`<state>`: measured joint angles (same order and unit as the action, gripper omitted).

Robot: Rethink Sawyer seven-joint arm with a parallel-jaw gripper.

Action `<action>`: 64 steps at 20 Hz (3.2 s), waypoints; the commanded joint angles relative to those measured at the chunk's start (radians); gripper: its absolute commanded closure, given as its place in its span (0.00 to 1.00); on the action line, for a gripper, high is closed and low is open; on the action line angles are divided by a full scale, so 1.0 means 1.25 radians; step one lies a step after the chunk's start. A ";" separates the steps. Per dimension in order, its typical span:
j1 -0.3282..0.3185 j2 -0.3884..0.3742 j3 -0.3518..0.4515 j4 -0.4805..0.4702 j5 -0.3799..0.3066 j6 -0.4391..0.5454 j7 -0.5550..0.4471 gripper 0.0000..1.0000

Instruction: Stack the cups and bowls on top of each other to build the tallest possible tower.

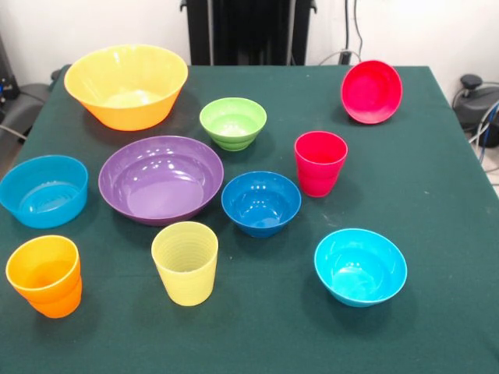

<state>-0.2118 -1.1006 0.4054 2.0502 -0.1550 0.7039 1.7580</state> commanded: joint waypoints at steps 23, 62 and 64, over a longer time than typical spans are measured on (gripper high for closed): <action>-0.124 0.311 0.116 -0.137 -0.221 0.005 -0.124 0.00; -0.187 0.408 0.165 -0.320 -0.345 0.114 -0.215 0.00; -0.191 0.409 0.168 -0.320 -0.347 0.117 -0.213 0.00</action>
<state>-0.4295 -0.6285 0.5822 1.7217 -0.5039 0.7417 1.7580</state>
